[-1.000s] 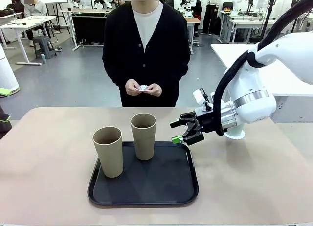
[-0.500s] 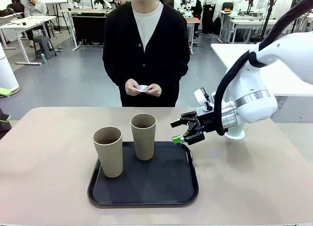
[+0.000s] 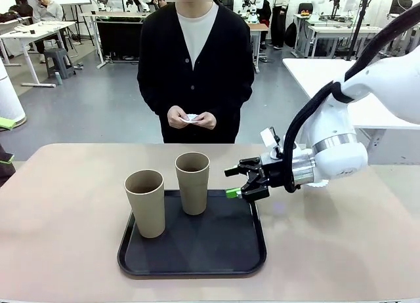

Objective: Place coasters on the table and set cups on them.
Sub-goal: Take one Reusable plastic cup from the Flat Tray and place it on a coaster set by the human.

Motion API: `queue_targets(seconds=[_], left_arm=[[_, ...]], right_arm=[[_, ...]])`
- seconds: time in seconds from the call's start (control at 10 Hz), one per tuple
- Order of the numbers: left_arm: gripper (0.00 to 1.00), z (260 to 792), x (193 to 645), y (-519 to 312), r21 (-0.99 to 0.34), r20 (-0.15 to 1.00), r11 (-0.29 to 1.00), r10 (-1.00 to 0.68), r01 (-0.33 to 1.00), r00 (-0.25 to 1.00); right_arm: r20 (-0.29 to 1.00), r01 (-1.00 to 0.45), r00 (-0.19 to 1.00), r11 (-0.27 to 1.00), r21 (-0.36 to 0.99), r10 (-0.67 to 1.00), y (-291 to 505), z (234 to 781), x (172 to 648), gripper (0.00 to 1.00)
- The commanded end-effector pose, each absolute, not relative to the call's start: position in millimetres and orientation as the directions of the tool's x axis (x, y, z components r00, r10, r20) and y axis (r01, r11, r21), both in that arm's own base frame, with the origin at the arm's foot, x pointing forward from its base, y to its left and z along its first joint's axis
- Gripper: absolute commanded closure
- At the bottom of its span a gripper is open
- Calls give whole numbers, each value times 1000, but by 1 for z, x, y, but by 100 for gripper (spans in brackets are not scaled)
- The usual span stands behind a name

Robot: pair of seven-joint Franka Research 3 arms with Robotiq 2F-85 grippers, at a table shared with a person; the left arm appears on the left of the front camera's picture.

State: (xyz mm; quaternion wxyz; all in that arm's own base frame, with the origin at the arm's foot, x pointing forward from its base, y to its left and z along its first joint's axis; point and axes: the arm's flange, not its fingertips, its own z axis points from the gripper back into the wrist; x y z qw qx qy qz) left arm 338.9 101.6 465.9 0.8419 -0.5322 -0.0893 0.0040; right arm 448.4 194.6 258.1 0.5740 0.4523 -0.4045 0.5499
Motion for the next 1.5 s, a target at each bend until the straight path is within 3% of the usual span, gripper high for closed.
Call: queue_targets(seconds=[0.0,1.4], left_arm=[[0,467,338,102,-900,155,424,102,97,983],[0,467,338,102,-900,155,424,102,97,983]], right_arm=[[968,-997,75,1,77,239,211,236,456,0],[980,-996,-3,-87,15,197,255,227,449,0]])
